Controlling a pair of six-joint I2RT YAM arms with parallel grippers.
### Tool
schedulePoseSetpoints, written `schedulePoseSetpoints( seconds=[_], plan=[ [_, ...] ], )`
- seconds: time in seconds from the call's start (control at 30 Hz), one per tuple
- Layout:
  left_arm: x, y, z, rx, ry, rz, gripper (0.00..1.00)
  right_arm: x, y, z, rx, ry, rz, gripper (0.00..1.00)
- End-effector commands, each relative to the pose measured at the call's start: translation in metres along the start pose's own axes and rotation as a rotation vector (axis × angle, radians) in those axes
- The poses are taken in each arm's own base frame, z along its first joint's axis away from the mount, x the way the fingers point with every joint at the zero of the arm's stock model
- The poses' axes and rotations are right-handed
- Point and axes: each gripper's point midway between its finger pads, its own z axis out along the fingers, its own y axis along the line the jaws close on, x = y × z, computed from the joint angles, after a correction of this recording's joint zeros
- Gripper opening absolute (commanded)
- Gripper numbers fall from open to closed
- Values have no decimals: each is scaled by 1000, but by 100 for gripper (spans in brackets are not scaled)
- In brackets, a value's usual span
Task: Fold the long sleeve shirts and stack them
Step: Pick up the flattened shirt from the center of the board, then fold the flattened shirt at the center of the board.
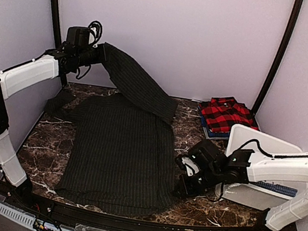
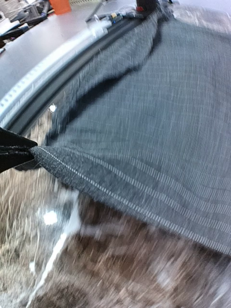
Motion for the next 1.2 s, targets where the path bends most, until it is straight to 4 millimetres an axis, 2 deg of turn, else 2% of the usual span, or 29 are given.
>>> schedulePoseSetpoints(
  seconds=[0.0, 0.2, 0.43, 0.67, 0.83, 1.0, 1.17],
  plan=[
    [-15, 13, -12, -35, -11, 17, 0, -8, 47, -7, -117, 7, -108, 0],
    [-15, 38, -13, -89, 1, 9, 0, -11, 89, 7, -240, 66, -190, 0],
    [-20, 60, -19, -134, -15, 6, 0, -16, 114, 25, -335, 121, -206, 0],
    [-32, 78, -33, -183, -47, 4, 0, -16, 114, 39, -342, 150, -201, 0],
    [-27, 90, -39, -207, -48, -8, 0, -17, 117, 44, -355, 158, -198, 0],
    [-28, 89, -45, -196, -72, -10, 0, -19, 119, 50, -361, 171, -199, 0],
    [-44, 80, -59, -163, -123, -16, 0, -19, 119, 56, -361, 184, -203, 0]
  ],
)
